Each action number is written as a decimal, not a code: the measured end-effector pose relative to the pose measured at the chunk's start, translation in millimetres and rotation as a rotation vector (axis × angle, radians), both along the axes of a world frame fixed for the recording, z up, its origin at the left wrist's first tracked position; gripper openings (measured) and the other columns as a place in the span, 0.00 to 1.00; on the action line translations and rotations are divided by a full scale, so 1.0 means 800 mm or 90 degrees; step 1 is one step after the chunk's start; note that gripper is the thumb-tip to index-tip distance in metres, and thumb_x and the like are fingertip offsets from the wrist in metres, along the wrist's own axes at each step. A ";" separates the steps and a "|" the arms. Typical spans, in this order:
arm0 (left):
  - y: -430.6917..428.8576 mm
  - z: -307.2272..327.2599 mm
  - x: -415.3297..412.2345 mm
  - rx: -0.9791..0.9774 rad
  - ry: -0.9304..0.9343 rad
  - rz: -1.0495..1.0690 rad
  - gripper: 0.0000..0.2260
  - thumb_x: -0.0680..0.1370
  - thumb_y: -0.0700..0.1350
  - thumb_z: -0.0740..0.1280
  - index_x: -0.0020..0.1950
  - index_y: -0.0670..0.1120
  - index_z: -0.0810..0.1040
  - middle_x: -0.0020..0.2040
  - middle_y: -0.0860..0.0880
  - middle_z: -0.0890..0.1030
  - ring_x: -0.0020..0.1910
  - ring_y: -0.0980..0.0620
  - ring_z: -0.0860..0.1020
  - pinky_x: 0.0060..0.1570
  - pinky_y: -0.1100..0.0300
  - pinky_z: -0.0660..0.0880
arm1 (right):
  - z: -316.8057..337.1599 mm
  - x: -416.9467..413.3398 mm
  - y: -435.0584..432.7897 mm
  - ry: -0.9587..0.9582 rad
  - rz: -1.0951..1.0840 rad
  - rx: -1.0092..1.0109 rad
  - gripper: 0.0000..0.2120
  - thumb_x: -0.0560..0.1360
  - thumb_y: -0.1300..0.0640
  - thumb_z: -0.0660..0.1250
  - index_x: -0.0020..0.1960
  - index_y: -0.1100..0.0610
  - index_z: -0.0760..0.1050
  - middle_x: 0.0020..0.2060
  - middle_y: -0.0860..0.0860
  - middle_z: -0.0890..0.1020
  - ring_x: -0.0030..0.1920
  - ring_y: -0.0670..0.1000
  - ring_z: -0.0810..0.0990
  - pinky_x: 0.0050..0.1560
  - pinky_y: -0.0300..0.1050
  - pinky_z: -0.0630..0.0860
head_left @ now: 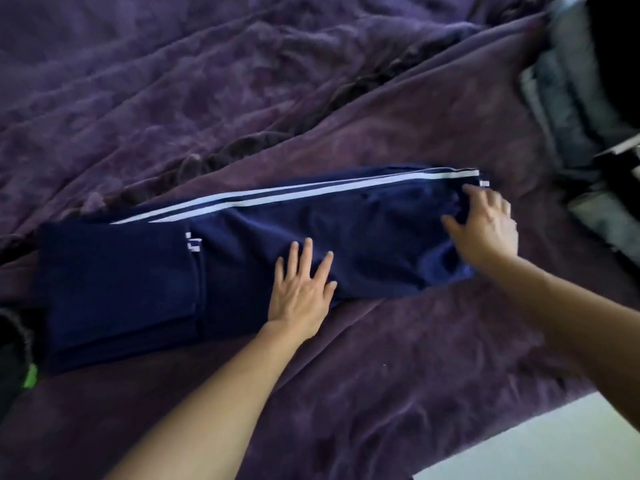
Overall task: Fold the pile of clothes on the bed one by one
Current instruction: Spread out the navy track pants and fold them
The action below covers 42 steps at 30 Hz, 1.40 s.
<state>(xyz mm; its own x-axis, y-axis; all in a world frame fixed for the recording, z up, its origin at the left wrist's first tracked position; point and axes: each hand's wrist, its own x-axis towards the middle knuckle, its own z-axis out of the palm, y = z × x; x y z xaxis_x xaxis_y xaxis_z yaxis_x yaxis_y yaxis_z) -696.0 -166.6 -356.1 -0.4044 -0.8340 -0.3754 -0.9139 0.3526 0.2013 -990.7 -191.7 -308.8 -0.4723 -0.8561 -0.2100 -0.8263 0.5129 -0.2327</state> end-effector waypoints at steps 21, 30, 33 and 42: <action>0.036 0.050 0.113 0.002 0.038 0.256 0.20 0.82 0.53 0.55 0.72 0.47 0.69 0.73 0.43 0.65 0.72 0.45 0.63 0.68 0.51 0.62 | 0.106 0.203 -0.066 -0.177 0.246 0.060 0.34 0.67 0.45 0.75 0.64 0.58 0.64 0.56 0.60 0.80 0.56 0.64 0.78 0.53 0.53 0.73; 0.110 0.055 0.252 0.013 0.037 0.424 0.19 0.82 0.51 0.57 0.69 0.45 0.72 0.71 0.44 0.67 0.69 0.46 0.65 0.67 0.50 0.65 | -0.038 0.416 -0.044 -0.246 0.303 0.232 0.43 0.72 0.50 0.72 0.76 0.59 0.49 0.63 0.62 0.73 0.63 0.63 0.73 0.56 0.52 0.70; 0.107 0.048 0.251 -0.006 0.065 0.405 0.18 0.81 0.50 0.58 0.70 0.45 0.72 0.72 0.44 0.66 0.70 0.45 0.64 0.67 0.49 0.65 | -0.049 0.413 -0.038 -0.360 0.302 0.246 0.44 0.72 0.53 0.72 0.78 0.56 0.48 0.60 0.59 0.77 0.60 0.60 0.76 0.62 0.52 0.73; 0.042 -0.007 0.188 0.079 -0.010 0.184 0.24 0.83 0.56 0.48 0.77 0.59 0.45 0.79 0.44 0.43 0.76 0.34 0.44 0.72 0.37 0.50 | -0.039 0.226 -0.050 -0.149 0.024 -0.037 0.29 0.71 0.49 0.71 0.69 0.53 0.66 0.64 0.56 0.73 0.63 0.59 0.71 0.60 0.56 0.70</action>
<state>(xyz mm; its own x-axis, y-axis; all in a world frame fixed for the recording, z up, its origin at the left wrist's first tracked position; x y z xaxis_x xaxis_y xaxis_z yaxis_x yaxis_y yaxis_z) -545.5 -132.9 -361.5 -0.1504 -0.8608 -0.4862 -0.9761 0.0512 0.2113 -809.6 -231.3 -339.7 -0.3843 -0.8861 -0.2592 -0.7649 0.4629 -0.4480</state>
